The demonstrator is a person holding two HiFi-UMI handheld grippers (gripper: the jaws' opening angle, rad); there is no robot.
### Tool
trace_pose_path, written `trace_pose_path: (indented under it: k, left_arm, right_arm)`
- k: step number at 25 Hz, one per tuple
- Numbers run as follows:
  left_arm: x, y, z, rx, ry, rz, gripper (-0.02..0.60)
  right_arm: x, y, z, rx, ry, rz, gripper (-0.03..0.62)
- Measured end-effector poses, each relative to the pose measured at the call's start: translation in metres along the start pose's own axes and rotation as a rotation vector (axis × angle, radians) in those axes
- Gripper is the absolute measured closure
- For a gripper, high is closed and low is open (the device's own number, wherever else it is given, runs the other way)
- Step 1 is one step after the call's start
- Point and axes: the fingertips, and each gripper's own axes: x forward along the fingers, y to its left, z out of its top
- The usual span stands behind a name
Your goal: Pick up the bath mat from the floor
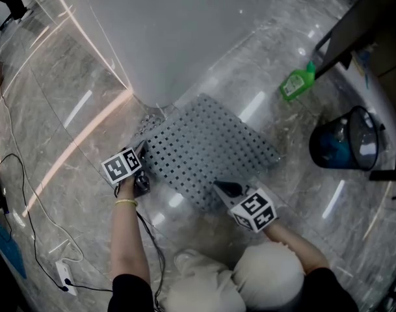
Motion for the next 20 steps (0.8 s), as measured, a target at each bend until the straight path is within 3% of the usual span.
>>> trace_pose_path:
  k: [4,20]
  left_arm:
    - [0.000,-0.003,0.000,0.030,-0.015,0.020,0.219]
    - [-0.021,-0.031,0.014,0.153,-0.101,-0.041,0.332]
  right_arm:
    - [0.000,0.000,-0.001,0.000,-0.002,0.001,0.583]
    - [-0.001,0.004,0.003,-0.011,-0.016,0.005,0.583]
